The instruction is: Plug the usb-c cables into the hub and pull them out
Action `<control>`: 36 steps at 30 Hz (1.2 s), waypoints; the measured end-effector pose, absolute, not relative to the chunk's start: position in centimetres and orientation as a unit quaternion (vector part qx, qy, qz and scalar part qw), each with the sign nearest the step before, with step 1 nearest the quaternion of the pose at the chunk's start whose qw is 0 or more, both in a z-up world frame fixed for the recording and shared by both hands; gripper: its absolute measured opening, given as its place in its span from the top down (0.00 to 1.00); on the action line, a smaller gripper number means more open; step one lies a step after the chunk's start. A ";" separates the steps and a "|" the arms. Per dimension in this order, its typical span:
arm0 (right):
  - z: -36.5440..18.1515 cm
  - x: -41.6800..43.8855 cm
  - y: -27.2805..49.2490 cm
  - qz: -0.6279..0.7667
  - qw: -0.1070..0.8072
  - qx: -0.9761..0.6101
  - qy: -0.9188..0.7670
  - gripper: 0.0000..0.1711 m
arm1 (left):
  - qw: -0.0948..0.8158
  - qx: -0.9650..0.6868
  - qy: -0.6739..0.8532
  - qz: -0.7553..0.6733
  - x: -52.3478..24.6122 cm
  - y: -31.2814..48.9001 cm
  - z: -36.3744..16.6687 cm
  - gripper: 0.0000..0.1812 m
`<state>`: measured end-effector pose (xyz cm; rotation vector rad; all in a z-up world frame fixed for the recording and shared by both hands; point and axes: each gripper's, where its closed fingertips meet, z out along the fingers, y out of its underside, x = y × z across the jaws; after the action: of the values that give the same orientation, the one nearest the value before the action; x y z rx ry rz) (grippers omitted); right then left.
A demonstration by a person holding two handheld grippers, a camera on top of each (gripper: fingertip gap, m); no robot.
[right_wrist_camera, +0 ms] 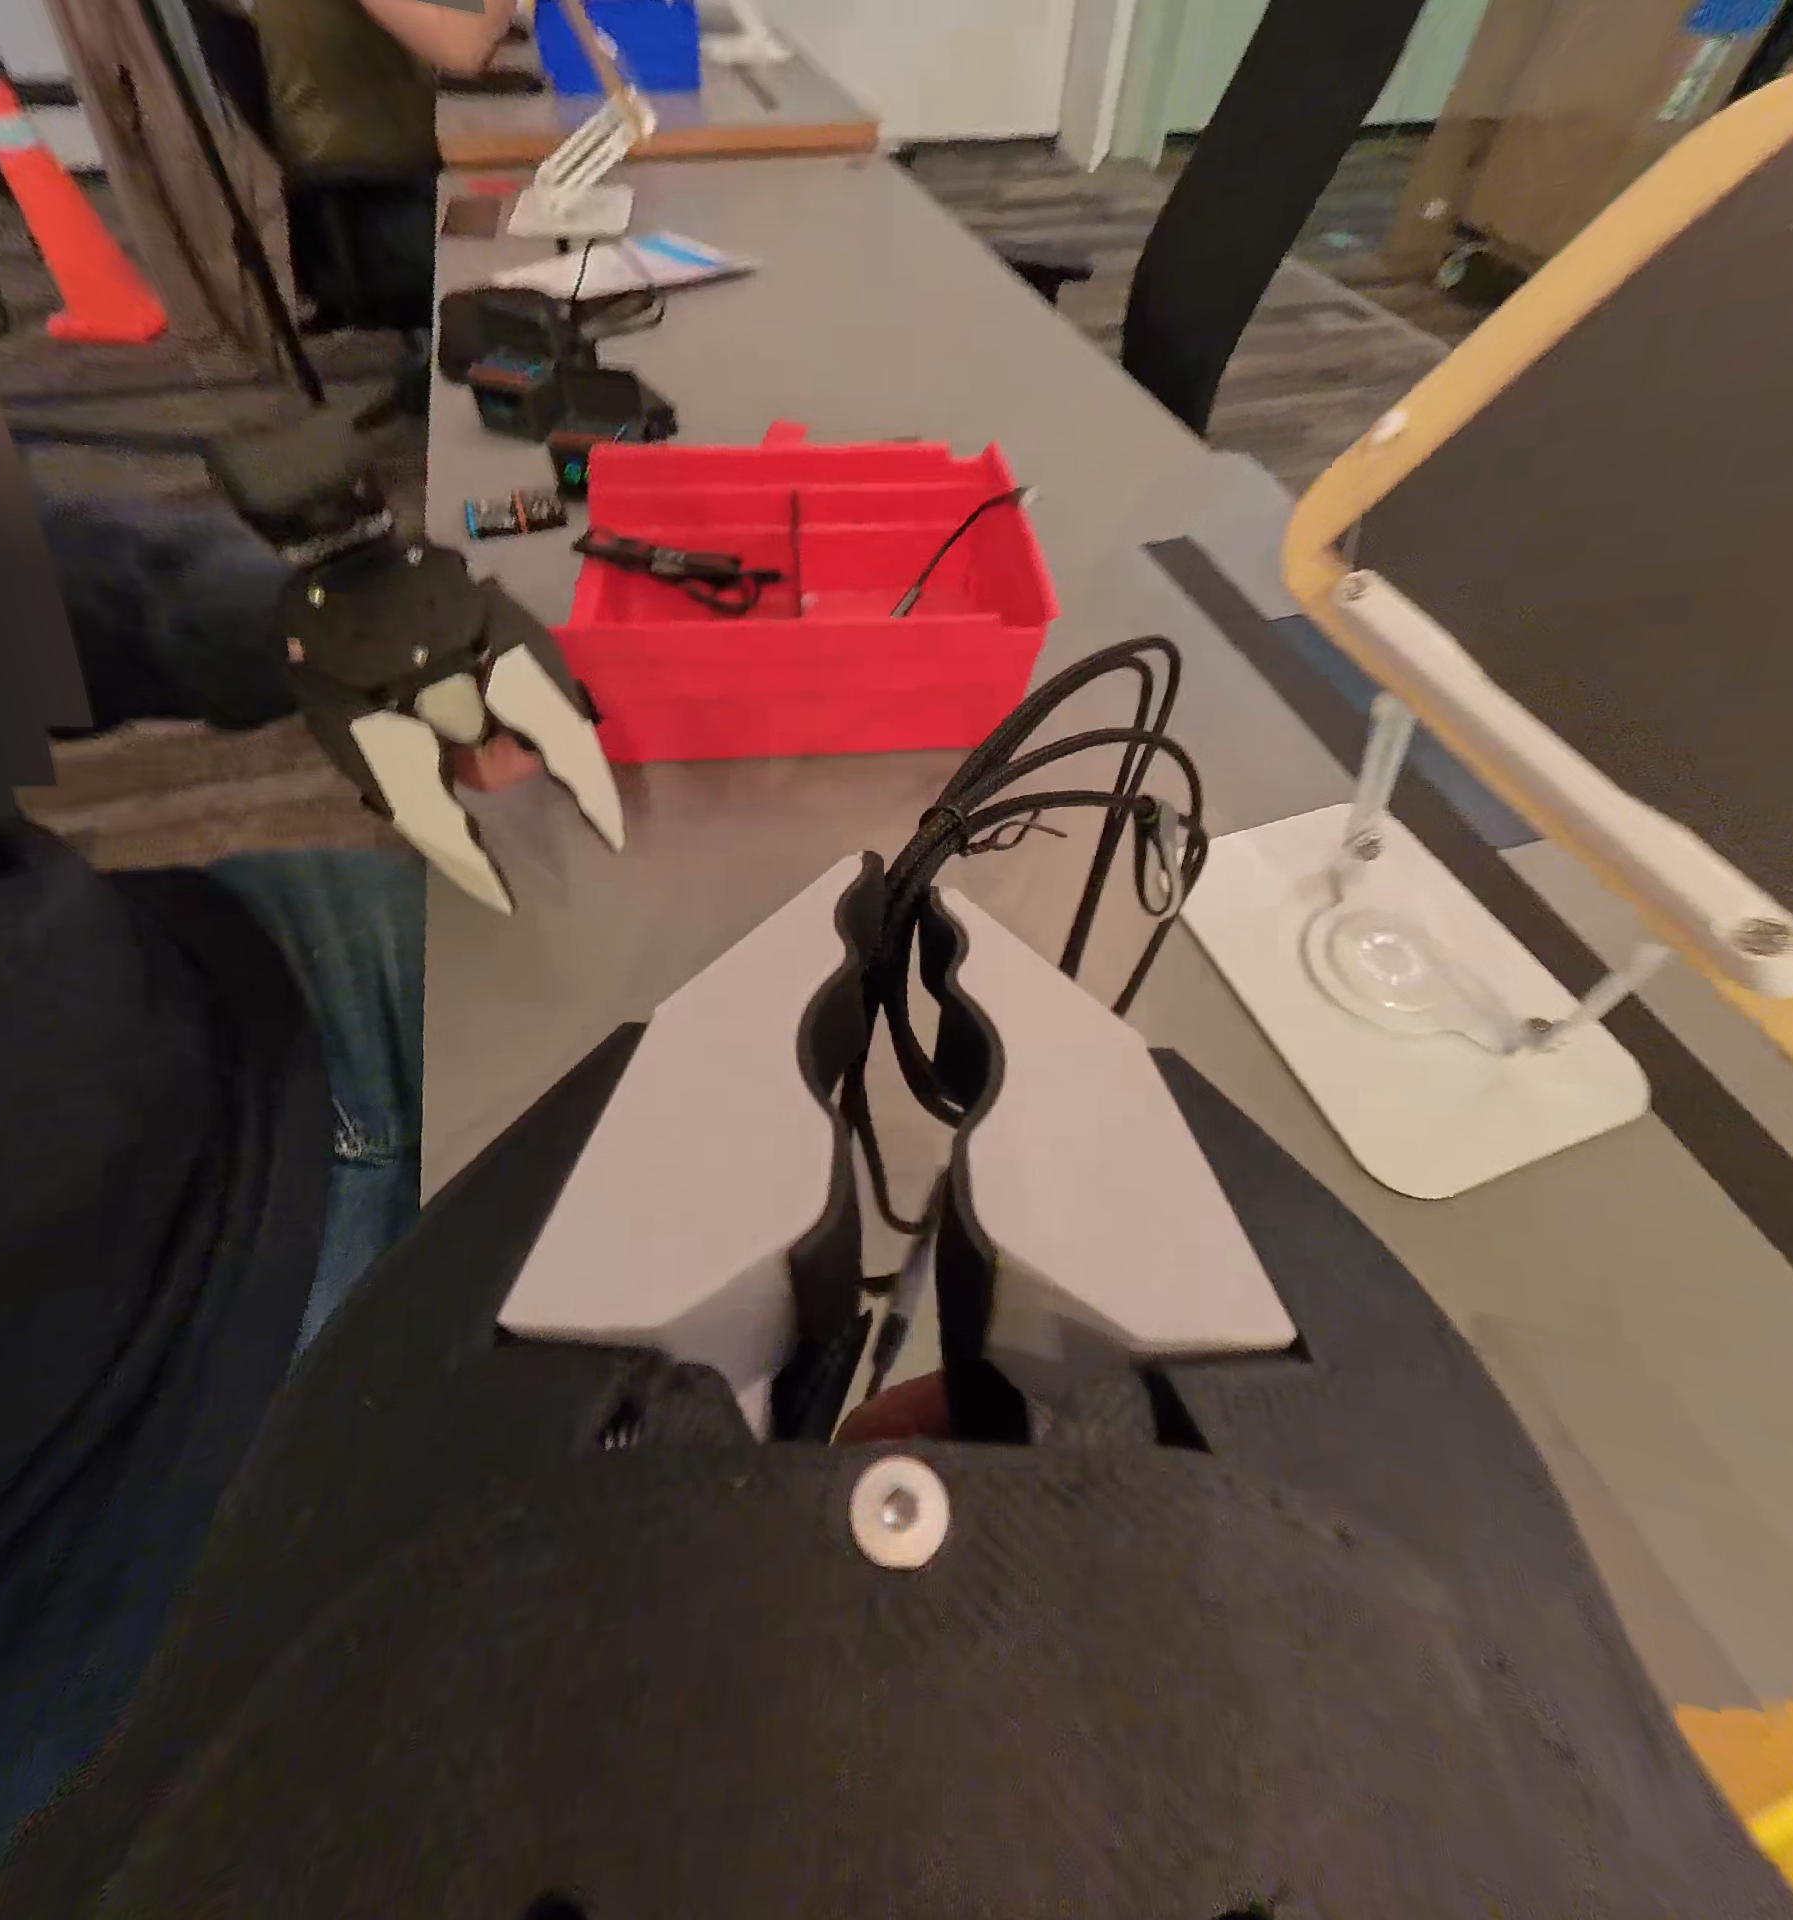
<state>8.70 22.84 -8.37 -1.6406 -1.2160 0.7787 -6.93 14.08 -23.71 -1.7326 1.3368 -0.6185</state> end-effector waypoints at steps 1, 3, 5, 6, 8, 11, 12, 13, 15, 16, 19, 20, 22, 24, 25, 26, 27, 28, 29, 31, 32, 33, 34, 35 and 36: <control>-7.5 9.4 23.3 0.321 0.468 -0.666 -0.483 0.98 | 0.419 -0.691 0.535 -0.247 -6.8 14.0 -23.8 0.74; -5.9 10.7 24.2 0.333 0.483 -0.664 -0.463 0.99 | 0.414 -0.689 0.541 -0.247 -6.6 13.7 -24.1 0.74; -4.5 11.9 25.0 0.342 0.494 -0.664 -0.446 0.99 | 0.411 -0.688 0.546 -0.244 -6.4 13.6 -24.4 0.74; -4.0 12.4 25.3 0.342 0.497 -0.665 -0.440 0.99 | 0.409 -0.688 0.548 -0.244 -6.4 13.5 -24.5 0.74; -3.0 13.3 25.6 0.338 0.504 -0.664 -0.436 0.99 | 0.406 -0.688 0.551 -0.243 -6.3 13.4 -24.8 0.74; -1.4 14.7 26.3 0.332 0.521 -0.664 -0.422 0.99 | 0.403 -0.689 0.551 -0.245 -6.2 13.3 -25.0 0.74; -0.9 15.2 26.5 0.329 0.527 -0.663 -0.418 0.99 | 0.402 -0.689 0.551 -0.245 -6.1 13.3 -25.1 0.74; -0.4 15.7 26.8 0.325 0.533 -0.663 -0.413 0.99 | 0.401 -0.689 0.551 -0.246 -6.1 13.3 -25.1 0.74; 0.8 16.8 27.4 0.316 0.547 -0.662 -0.404 0.99 | 0.398 -0.691 0.549 -0.249 -6.0 13.3 -25.3 0.74; 1.6 17.5 27.8 0.311 0.555 -0.662 -0.397 0.99 | 0.396 -0.692 0.549 -0.250 -6.0 13.2 -25.4 0.74; 4.2 19.5 29.1 0.293 0.581 -0.658 -0.379 0.99 | 0.389 -0.693 0.553 -0.249 -5.9 13.1 -26.0 0.74; 5.2 20.1 29.5 0.288 0.589 -0.656 -0.375 0.99 | 0.387 -0.694 0.554 -0.249 -5.9 13.1 -26.2 0.74; 7.2 21.5 30.6 0.272 0.604 -0.653 -0.366 0.99 | 0.383 -0.695 0.555 -0.249 -5.8 13.0 -26.5 0.74; 9.1 22.8 31.8 0.258 0.616 -0.653 -0.357 1.00 | 0.379 -0.696 0.557 -0.250 -5.8 13.0 -26.7 0.74; 9.9 23.5 32.4 0.251 0.620 -0.654 -0.353 1.00 | 0.377 -0.696 0.558 -0.249 -5.7 12.9 -26.9 0.74; 10.6 24.1 33.0 0.243 0.624 -0.655 -0.350 1.00 | 0.376 -0.696 0.560 -0.248 -5.7 12.9 -27.0 0.74; 11.3 24.8 33.6 0.234 0.629 -0.655 -0.348 1.00 | 0.374 -0.696 0.561 -0.247 -5.7 12.9 -27.1 0.74; 11.8 25.5 34.2 0.226 0.634 -0.656 -0.343 1.00 | 0.372 -0.697 0.562 -0.246 -5.7 12.9 -27.3 0.74; 12.3 26.2 34.7 0.223 0.638 -0.656 -0.336 1.00 | 0.371 -0.697 0.563 -0.245 -5.7 12.8 -27.4 0.74; 13.0 27.6 35.5 0.220 0.648 -0.653 -0.325 0.99 | 0.368 -0.698 0.565 -0.243 -5.8 12.8 -27.7 0.74; 13.1 28.2 35.9 0.220 0.653 -0.650 -0.320 1.00 | 0.367 -0.698 0.564 -0.243 -5.8 12.8 -27.8 0.74; 13.1 28.9 36.2 0.220 0.658 -0.648 -0.314 1.00 | 0.367 -0.699 0.563 -0.243 -5.8 12.9 -27.8 0.74; 12.9 29.5 36.6 0.219 0.662 -0.648 -0.307 1.00 | 0.366 -0.700 0.562 -0.244 -5.8 12.9 -27.9 0.74; 12.5 30.2 37.0 0.220 0.665 -0.647 -0.301 1.00 | 0.365 -0.701 0.562 -0.244 -5.8 12.9 -28.0 0.74; 11.9 30.8 37.4 0.224 0.666 -0.649 -0.292 0.99 | 0.365 -0.701 0.562 -0.244 -5.8 13.0 -28.1 0.74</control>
<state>30.78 37.38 11.86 -1.4648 -0.6585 0.5050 -5.81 12.96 -28.06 -1.8037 1.4458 -0.6275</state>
